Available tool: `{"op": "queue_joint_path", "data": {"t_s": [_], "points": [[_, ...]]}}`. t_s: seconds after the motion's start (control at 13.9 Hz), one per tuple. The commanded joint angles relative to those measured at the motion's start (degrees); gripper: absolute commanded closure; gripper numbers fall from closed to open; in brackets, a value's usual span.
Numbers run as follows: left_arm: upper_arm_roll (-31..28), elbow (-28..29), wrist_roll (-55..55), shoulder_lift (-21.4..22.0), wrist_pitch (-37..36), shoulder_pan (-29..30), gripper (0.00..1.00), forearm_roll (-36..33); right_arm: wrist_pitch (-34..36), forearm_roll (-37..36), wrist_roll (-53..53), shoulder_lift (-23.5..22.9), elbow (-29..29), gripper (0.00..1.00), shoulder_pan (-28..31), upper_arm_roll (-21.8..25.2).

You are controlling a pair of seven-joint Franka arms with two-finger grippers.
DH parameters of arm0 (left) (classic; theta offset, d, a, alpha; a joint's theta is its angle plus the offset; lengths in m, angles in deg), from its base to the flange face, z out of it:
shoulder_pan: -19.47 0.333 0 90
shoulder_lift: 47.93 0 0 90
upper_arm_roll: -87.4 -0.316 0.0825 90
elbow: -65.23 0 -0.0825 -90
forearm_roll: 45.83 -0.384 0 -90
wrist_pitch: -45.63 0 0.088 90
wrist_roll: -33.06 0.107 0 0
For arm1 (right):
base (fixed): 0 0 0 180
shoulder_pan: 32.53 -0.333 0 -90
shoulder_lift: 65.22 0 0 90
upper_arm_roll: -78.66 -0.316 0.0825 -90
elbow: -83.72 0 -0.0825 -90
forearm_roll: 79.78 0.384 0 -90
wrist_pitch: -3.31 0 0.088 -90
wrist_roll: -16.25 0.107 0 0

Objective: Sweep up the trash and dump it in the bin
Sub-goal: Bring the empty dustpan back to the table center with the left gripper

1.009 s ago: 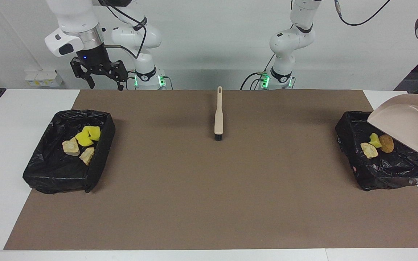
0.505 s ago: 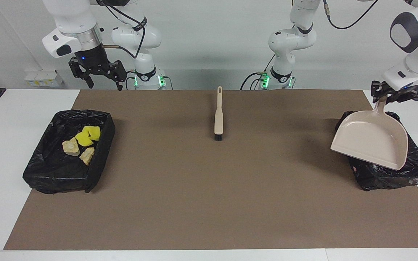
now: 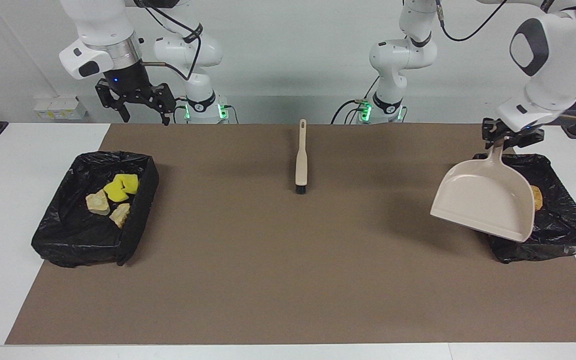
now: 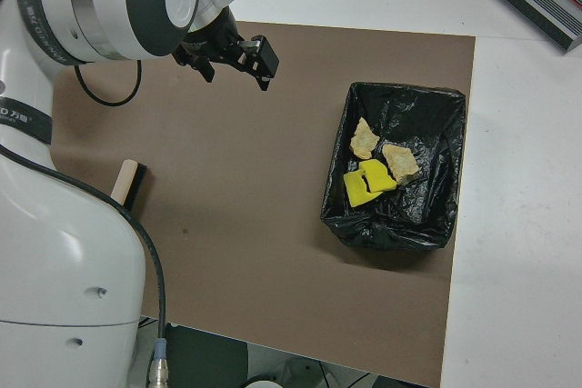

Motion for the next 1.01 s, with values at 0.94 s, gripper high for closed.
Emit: {"op": "queue_joint_path", "data": {"t_s": [0.94], "points": [[-1.4,-1.0,-25.5,-20.4,24.4,-22.7,1.00,3.1,-0.1,1.1,1.6,0.1,-0.1,0.00,0.4,-0.3]]}}
